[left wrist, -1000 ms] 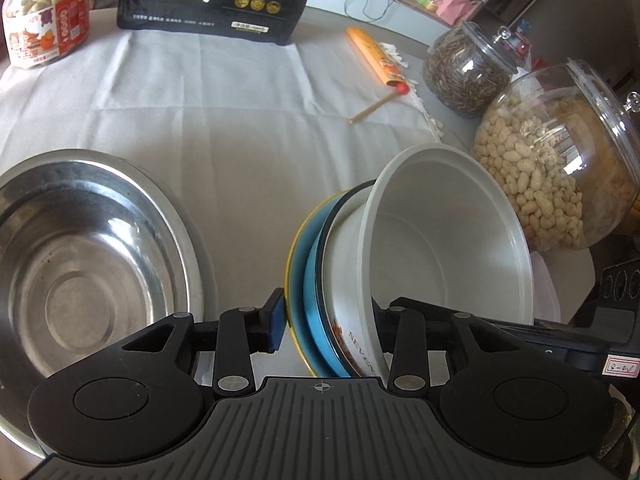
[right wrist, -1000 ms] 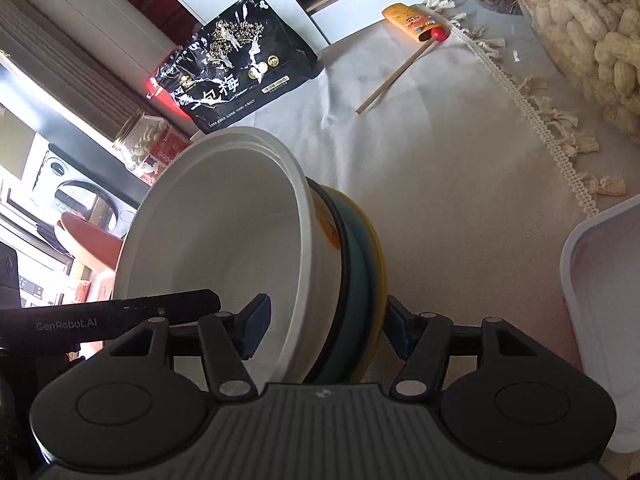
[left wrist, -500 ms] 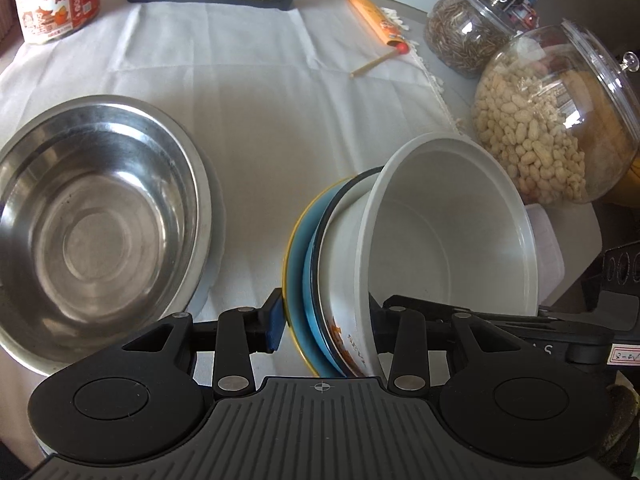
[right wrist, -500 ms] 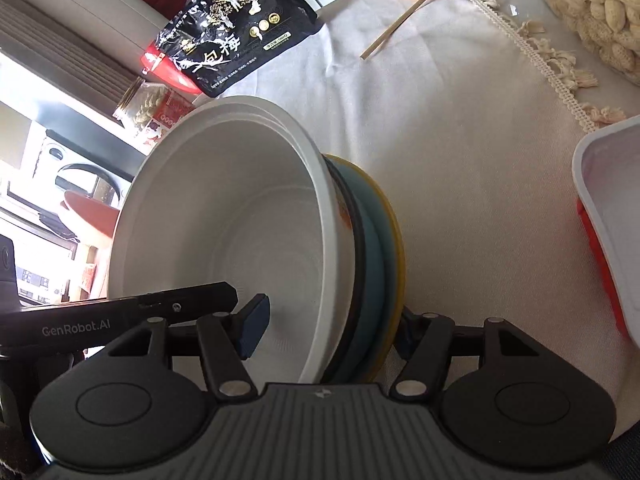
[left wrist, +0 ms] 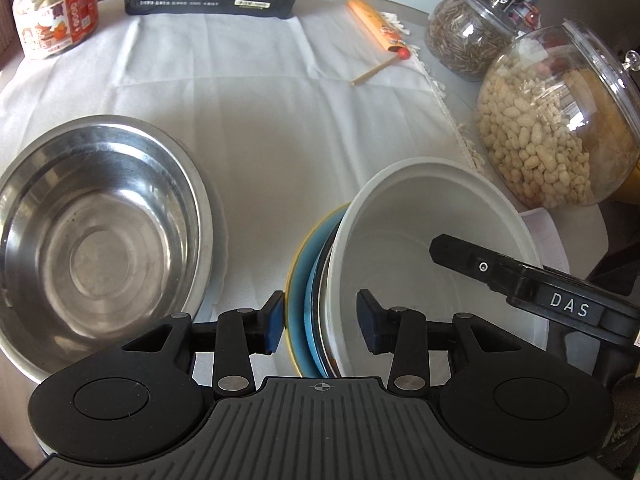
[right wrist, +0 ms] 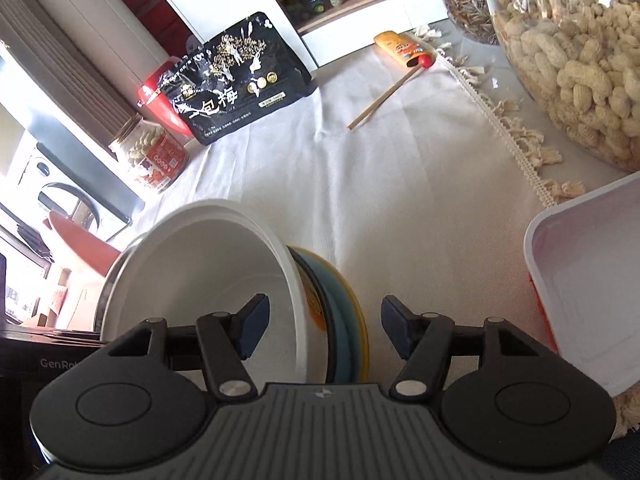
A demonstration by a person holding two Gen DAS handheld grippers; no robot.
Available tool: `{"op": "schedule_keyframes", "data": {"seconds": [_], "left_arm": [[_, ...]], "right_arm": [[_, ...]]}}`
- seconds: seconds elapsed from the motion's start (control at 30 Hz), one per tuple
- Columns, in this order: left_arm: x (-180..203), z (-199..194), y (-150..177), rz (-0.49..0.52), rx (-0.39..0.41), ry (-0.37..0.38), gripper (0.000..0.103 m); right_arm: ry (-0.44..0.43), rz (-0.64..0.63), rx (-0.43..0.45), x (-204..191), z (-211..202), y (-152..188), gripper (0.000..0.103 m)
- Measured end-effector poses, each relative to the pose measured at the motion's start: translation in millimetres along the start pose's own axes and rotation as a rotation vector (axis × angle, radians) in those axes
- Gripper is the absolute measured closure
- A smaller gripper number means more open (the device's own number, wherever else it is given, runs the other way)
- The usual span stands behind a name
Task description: Organize plates and bowls
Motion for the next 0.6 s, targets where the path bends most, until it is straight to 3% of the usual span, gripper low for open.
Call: {"op": "schedule_keyframes", "data": {"seconds": [0.27, 0.4, 0.6], "left_arm": [[-4.6, -20.5, -11.6, 0.004, 0.090, 0.006, 0.063], [-5.9, -7.6, -5.3, 0.012, 0.032, -0.011, 0.063], [-0.6, 9.4, 8.4, -0.004, -0.076, 0.024, 0.062]], "right_arm": [[-0.002, -0.004, 0.020, -2.2, 2.0, -8.2, 0.040], [-0.014, -0.021, -0.052, -4.6, 11.3, 3.1, 0.040], [-0.009, 0.003, -0.136, 0.0, 20.0, 9.4, 0.040]]}}
Point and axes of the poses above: each gripper's, at about its wrist camera, not at the fingertips, and z roughly the way its jaws point, x to its right, y to its underside, the point moved 2 cm from there along z, roughly the way its jaws point, and after that the axes turned 13 degrees about x, right-handed, at the moved point
